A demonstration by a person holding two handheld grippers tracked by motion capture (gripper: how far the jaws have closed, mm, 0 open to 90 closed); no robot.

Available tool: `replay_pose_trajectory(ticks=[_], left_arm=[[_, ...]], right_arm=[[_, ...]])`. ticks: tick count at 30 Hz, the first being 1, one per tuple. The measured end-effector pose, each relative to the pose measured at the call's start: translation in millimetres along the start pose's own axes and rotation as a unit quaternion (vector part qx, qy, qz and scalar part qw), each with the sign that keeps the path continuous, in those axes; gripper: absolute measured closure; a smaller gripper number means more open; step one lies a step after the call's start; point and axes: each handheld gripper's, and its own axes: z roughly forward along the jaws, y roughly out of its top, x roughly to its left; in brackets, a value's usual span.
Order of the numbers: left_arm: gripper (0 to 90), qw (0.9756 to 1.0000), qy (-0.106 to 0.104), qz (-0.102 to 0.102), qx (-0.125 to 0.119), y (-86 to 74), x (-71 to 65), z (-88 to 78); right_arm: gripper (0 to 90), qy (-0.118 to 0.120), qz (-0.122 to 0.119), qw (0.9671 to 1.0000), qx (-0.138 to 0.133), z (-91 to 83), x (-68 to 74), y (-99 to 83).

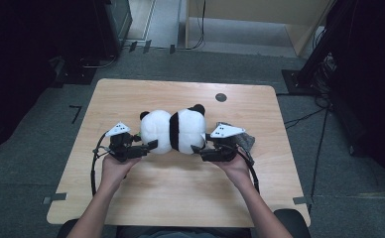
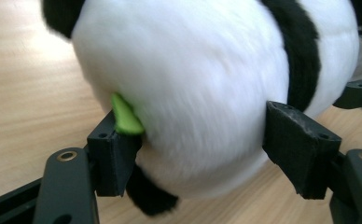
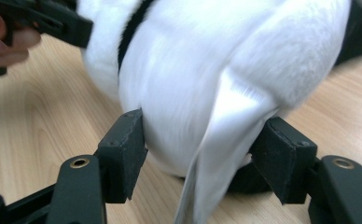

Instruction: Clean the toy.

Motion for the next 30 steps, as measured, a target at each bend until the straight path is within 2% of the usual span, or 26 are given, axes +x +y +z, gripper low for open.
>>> replay_pose_trajectory(ticks=[4,7,11,15,20,22,24,26,30], left_arm=[[27.1,1.0000,0.007,-0.001,0.003,-0.7,0.2,0.0],[27.0,0.9998,0.000,-0.018,-0.004,1.1,0.1,-3.4],[26.5,0.9998,0.002,-0.020,-0.006,1.4,-0.5,-4.3],[25.9,0.9998,0.003,-0.021,-0.006,-0.5,0.7,-2.5],[25.4,0.9993,0.026,-0.019,0.021,-6.4,8.2,10.4],[24.2,0.9991,0.021,-0.032,0.018,-7.8,14.5,13.7],[22.8,0.9991,0.021,-0.035,0.009,-8.6,19.4,15.5],[21.2,0.9993,0.027,-0.026,0.000,-8.7,20.1,15.8],[21.4,0.9986,0.049,0.010,-0.014,-7.5,15.0,12.1]], right_arm=[[36.6,-0.004,0.000,1.0000,0.003,1.9,0.5,-0.2],[36.5,-0.005,0.005,1.0000,-0.005,1.5,1.5,1.8],[36.4,-0.005,0.007,0.9999,-0.015,-1.5,3.3,8.6],[36.2,-0.004,0.011,0.9998,-0.017,-2.7,4.0,7.4],[36.3,-0.016,0.015,0.9996,0.015,10.5,-2.6,-2.5],[36.2,-0.020,0.014,0.9997,0.007,15.3,-5.2,-5.2],[35.8,-0.021,0.021,0.9996,-0.001,18.0,-8.7,-5.0],[35.7,-0.023,0.020,0.9995,0.000,19.5,-11.6,-6.4],[36.0,-0.032,0.021,0.9993,0.001,16.5,-15.3,-11.1]])
